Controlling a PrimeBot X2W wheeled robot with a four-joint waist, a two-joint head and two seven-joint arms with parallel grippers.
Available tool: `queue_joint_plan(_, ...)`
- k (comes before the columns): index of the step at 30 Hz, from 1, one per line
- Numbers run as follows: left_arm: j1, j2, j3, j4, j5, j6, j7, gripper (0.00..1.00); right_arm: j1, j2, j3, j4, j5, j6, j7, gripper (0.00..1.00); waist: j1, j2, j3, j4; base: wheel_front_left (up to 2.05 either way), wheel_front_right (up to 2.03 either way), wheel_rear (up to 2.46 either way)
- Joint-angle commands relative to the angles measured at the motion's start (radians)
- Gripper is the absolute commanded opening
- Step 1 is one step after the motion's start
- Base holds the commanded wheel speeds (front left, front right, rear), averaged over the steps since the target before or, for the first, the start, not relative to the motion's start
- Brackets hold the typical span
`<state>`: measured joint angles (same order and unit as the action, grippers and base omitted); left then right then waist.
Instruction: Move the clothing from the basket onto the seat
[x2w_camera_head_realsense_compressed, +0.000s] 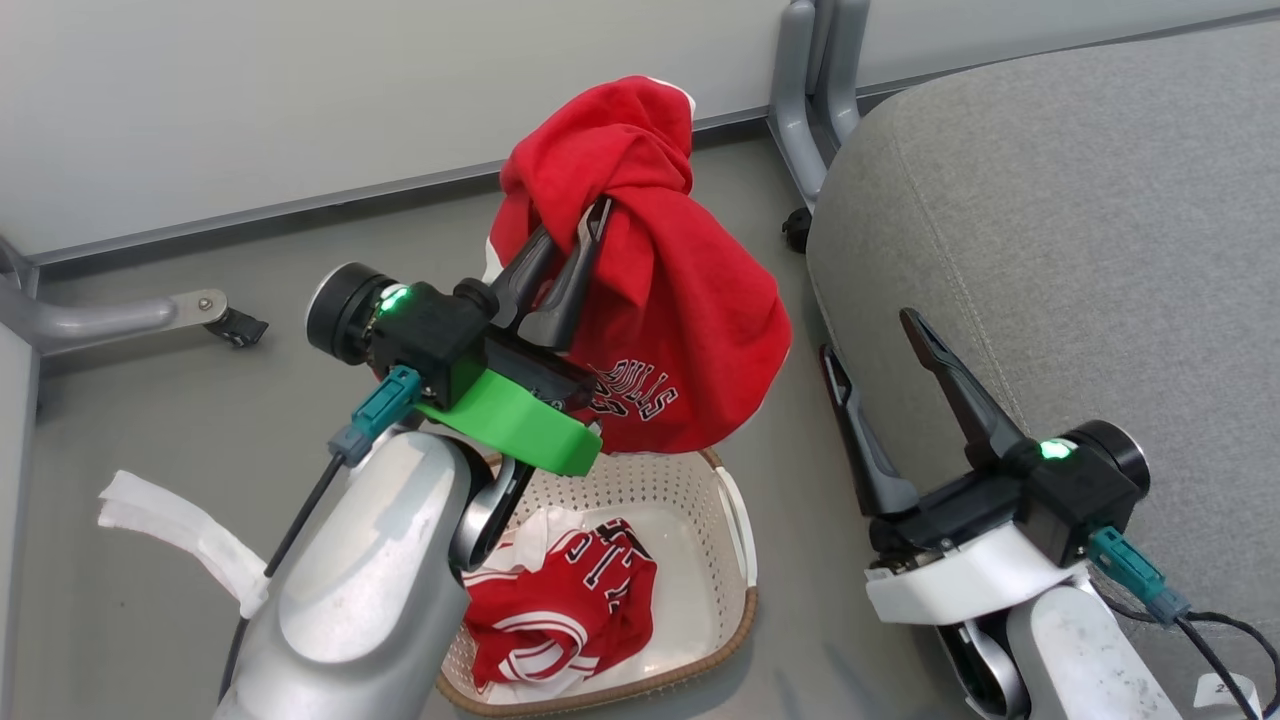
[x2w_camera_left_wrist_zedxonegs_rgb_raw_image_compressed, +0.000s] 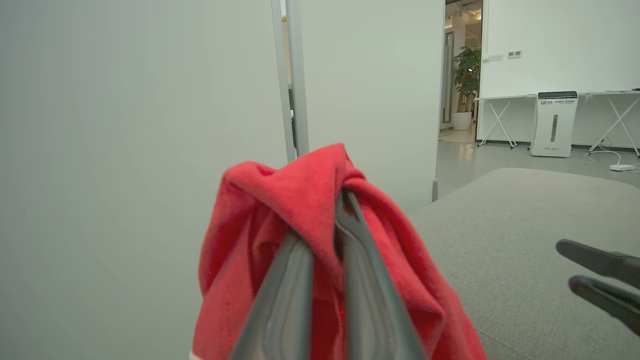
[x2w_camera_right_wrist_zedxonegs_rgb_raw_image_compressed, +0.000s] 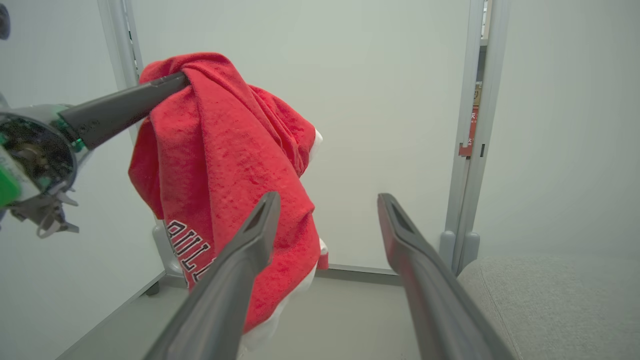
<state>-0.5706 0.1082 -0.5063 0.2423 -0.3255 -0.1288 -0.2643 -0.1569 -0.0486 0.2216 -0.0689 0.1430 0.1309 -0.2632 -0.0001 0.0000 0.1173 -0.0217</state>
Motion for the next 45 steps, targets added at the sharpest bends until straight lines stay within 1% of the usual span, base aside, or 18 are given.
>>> queue_joint_plan(1, -0.011, 0.000, 0.000, -0.003, -0.011, -0.002, 0.000, 0.00, -0.019, -0.003, 0.014, -0.006, -0.010, 0.000, -0.002, 1.00, 0.0001, 0.0000, 0.001, 0.003, 0.00, 0.00, 0.00)
queue_joint_plan(5, -0.013, -0.005, -0.007, -0.004, -0.012, -0.002, 0.000, 0.00, -0.069, -0.003, 0.070, 0.005, -0.041, 0.000, -0.002, 1.00, 0.0001, 0.0000, 0.003, 0.012, 0.00, 0.00, 0.00)
queue_joint_plan(10, -0.017, -0.012, -0.018, -0.006, -0.014, -0.002, 0.000, 0.00, -0.139, -0.004, 0.126, 0.074, -0.108, 0.000, -0.002, 1.00, 0.0001, 0.0000, 0.008, 0.029, 0.00, 0.00, 0.00)
queue_joint_plan(15, -0.017, -0.018, -0.032, -0.011, -0.011, -0.002, 0.000, 0.00, -0.202, -0.003, 0.159, 0.154, -0.154, 0.000, -0.002, 1.00, 0.0001, 0.0000, 0.016, 0.046, 0.00, 0.00, 0.00)
queue_joint_plan(21, -0.019, -0.027, -0.065, -0.013, -0.010, -0.002, 0.000, 0.00, -0.270, -0.003, 0.160, 0.231, -0.273, 0.000, -0.002, 1.00, 0.0001, 0.0000, 0.027, 0.063, 0.00, 0.00, 0.00)
queue_joint_plan(27, -0.023, -0.034, -0.105, -0.018, -0.017, -0.002, 0.000, 0.00, -0.306, -0.003, 0.156, 0.300, -0.254, 0.000, -0.002, 1.00, 0.0001, 0.0000, 0.032, 0.075, 0.00, 0.00, 0.00)
queue_joint_plan(31, -0.018, -0.037, -0.128, -0.024, -0.019, -0.002, 0.000, 0.00, -0.320, -0.003, 0.162, 0.345, -0.209, 0.000, -0.002, 1.00, 0.0001, 0.0000, 0.033, 0.084, 0.00, 0.00, 0.00)
queue_joint_plan(32, -0.017, -0.037, -0.131, -0.025, -0.020, -0.002, 0.000, 0.00, -0.319, -0.003, 0.165, 0.351, -0.192, 0.000, -0.002, 0.97, 0.0001, 0.0000, 0.033, 0.085, 0.00, 0.00, 0.00)
queue_joint_plan(33, -0.014, -0.038, -0.133, -0.024, -0.023, -0.002, 0.000, 0.00, -0.316, -0.003, 0.171, 0.362, -0.175, 0.000, -0.002, 0.40, 0.0001, 0.0000, 0.034, 0.087, 0.00, 0.00, 0.00)
queue_joint_plan(34, -0.011, -0.037, -0.134, -0.022, -0.025, -0.002, 0.000, 0.00, -0.312, -0.003, 0.176, 0.372, -0.155, 0.000, -0.002, 0.00, 0.0001, 0.0000, 0.035, 0.087, 0.00, 0.00, 0.00)
queue_joint_plan(38, -0.003, -0.037, -0.137, -0.016, -0.024, -0.002, 0.000, 0.00, -0.312, -0.003, 0.186, 0.382, -0.109, 0.000, -0.002, 0.00, 0.0001, 0.0000, 0.040, 0.087, 0.00, 0.00, 0.00)
queue_joint_plan(45, -0.001, -0.036, -0.140, -0.008, -0.027, -0.002, 0.000, 0.00, -0.313, -0.003, 0.199, 0.379, -0.085, 0.000, -0.002, 0.00, 0.0001, 0.0000, 0.040, 0.081, 0.00, 0.00, 0.00)
